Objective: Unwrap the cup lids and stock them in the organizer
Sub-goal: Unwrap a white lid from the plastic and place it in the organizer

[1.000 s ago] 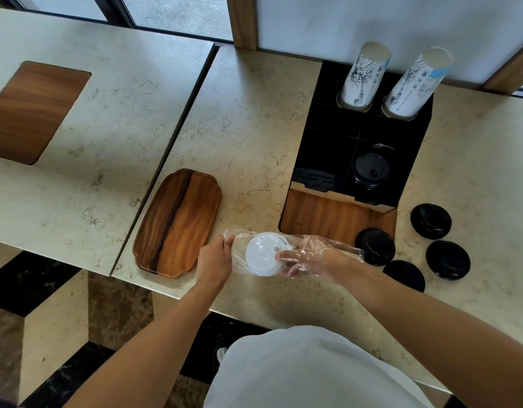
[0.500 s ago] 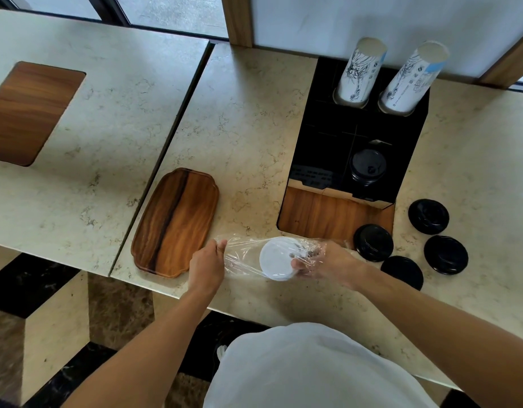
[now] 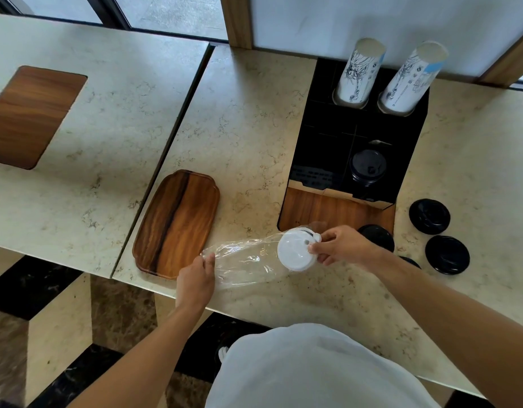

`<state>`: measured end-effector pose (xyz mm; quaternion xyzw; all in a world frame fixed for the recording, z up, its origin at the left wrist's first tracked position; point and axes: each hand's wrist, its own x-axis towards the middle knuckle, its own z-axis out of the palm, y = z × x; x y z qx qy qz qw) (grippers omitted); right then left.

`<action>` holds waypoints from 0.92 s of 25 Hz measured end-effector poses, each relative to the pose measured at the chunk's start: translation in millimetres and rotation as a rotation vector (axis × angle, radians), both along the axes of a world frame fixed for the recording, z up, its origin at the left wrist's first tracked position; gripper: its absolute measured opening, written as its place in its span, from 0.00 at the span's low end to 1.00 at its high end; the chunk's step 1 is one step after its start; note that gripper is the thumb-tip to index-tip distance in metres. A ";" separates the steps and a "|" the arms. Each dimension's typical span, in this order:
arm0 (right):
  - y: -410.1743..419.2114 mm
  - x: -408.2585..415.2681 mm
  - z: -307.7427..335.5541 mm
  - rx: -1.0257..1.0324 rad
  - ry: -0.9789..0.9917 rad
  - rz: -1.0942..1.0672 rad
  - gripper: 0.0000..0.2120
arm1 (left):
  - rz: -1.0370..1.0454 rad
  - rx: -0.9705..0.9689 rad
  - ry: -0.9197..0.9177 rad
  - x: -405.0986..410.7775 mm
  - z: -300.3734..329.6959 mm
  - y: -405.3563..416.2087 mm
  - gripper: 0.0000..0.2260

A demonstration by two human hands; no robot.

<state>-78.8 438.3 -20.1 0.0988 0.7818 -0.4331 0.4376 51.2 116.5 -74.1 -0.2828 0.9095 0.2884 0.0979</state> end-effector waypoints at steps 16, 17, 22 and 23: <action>-5.3 3.2 -5.8 -0.034 -0.066 0.035 0.21 | -0.457 -0.318 0.328 -4.9 18.7 9.7 0.12; -6.3 3.6 -7.2 -0.029 -0.059 0.021 0.21 | -0.592 -0.317 0.365 -10.2 19.3 16.4 0.11; -11.7 0.1 -11.4 -0.030 -0.052 0.025 0.20 | -1.082 -0.241 0.333 -29.1 16.0 40.7 0.12; -13.4 -1.6 -11.4 -0.022 -0.047 0.029 0.20 | -1.090 -0.227 0.279 -31.5 16.2 43.1 0.14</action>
